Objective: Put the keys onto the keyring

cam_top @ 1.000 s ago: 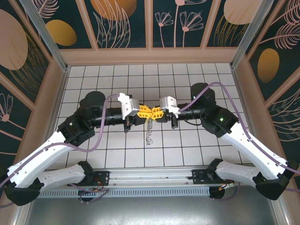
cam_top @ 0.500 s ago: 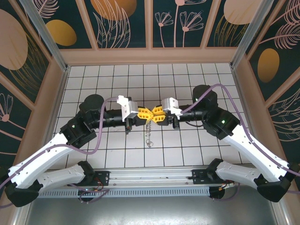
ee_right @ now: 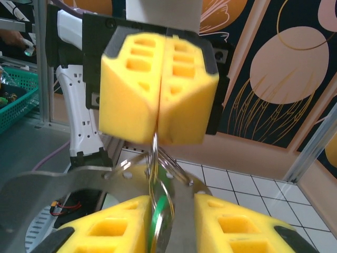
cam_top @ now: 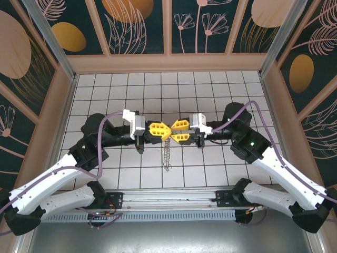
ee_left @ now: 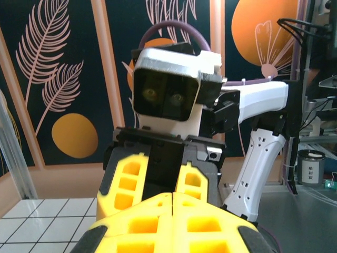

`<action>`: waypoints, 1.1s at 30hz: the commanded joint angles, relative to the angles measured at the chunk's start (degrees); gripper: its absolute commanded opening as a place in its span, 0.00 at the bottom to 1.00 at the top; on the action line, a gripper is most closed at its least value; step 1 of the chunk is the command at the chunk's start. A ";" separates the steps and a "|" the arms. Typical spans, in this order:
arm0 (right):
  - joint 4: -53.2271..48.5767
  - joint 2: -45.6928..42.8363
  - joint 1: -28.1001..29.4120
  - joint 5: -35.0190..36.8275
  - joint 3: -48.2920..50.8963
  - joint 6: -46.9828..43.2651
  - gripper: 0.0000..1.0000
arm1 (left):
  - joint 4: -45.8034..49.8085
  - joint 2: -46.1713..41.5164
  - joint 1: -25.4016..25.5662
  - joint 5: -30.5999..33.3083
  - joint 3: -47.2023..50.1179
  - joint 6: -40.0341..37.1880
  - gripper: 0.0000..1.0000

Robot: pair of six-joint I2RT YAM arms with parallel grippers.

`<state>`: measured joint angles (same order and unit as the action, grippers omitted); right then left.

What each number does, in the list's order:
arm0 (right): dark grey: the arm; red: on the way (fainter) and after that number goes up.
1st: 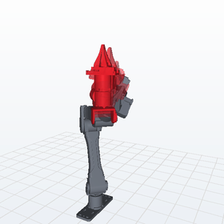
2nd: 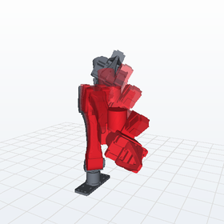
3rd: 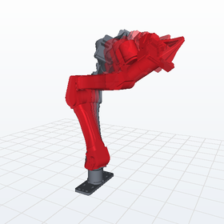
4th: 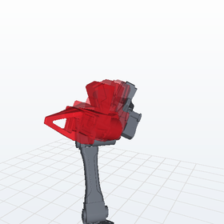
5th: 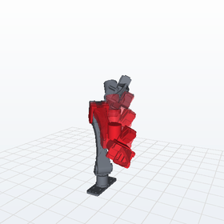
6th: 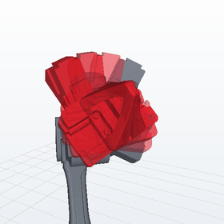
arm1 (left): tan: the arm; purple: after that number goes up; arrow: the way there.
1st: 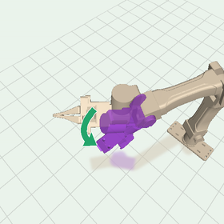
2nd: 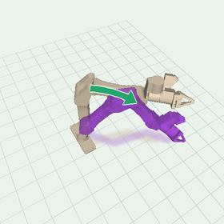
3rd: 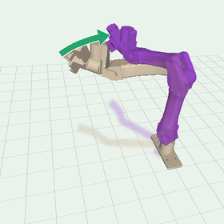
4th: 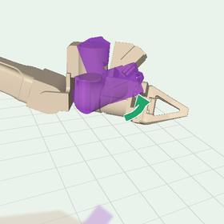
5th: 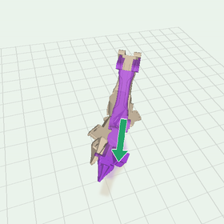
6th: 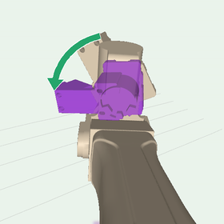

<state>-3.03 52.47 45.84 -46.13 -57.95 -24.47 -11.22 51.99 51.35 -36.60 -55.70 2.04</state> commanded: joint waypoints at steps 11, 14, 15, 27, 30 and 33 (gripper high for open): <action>3.03 -3.27 -0.05 1.98 1.90 1.62 0.06 | -3.96 -0.86 0.28 -0.54 -0.70 0.78 0.00; 2.42 -2.54 -0.14 2.26 1.49 1.40 0.00 | -3.98 -0.86 0.28 -0.80 -0.81 0.91 0.00; 1.52 -1.91 -0.12 2.15 0.84 1.22 0.00 | -3.98 -0.83 0.28 -0.92 -0.73 0.86 0.00; -3.87 2.69 -0.08 1.11 -4.73 0.04 0.00 | -4.74 0.04 0.31 -1.72 -0.63 0.68 0.00; -3.75 2.04 -0.14 1.71 -4.28 -0.14 0.00 | -3.92 -0.17 0.30 -1.26 -0.87 0.21 0.00; -3.41 0.64 -0.14 2.98 -3.66 -0.47 0.00 | -0.90 -0.43 0.28 0.30 -1.71 -1.30 0.00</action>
<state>-5.98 54.37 45.84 -44.91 -60.77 -23.70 -11.07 52.18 51.33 -36.45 -55.70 1.78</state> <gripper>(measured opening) 0.038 0.037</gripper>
